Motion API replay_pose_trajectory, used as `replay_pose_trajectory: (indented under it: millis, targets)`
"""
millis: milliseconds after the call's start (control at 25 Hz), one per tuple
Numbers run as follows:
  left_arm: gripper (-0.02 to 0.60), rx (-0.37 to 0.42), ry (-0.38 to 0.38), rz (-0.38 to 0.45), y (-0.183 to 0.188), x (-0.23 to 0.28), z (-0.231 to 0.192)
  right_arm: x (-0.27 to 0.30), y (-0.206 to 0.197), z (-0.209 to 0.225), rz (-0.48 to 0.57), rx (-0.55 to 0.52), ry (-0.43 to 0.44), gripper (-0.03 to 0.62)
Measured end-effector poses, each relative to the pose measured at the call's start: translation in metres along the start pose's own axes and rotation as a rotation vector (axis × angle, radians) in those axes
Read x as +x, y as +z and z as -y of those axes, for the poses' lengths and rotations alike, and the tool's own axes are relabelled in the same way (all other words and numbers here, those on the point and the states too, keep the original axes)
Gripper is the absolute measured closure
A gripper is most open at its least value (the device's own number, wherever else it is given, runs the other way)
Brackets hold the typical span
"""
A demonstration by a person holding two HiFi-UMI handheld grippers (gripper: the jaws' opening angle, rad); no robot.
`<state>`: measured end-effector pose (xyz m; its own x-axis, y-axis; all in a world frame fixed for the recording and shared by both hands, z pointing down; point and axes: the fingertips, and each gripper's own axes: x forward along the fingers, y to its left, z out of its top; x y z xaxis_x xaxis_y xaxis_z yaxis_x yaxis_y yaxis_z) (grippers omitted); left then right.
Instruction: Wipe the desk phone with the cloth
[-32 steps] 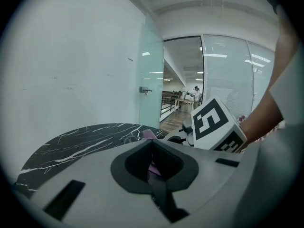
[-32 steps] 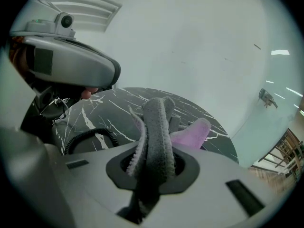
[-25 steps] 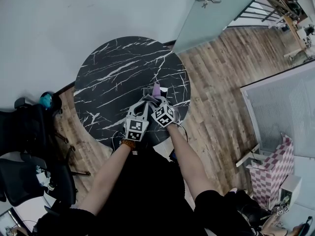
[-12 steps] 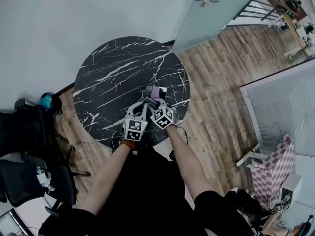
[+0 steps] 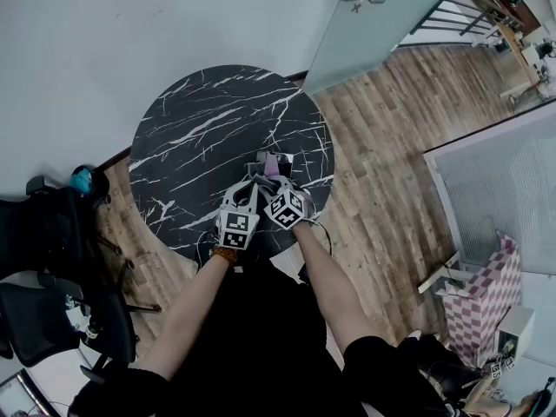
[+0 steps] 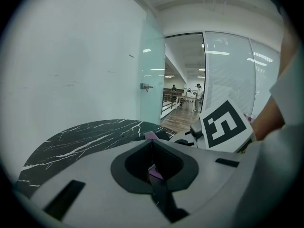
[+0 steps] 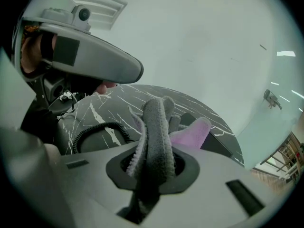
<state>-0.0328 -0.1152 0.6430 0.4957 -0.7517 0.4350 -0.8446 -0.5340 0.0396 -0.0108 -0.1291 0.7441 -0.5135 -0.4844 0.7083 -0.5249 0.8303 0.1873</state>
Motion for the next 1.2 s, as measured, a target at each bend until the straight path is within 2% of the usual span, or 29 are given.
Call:
replay_pose_trajectory:
  millis: [1200]
  targets:
    - [0.568,-0.002,0.001,-0.027,-0.015,-0.012,-0.001,-0.001,-0.017,-0.035,-0.041,0.004,0.1,0.539]
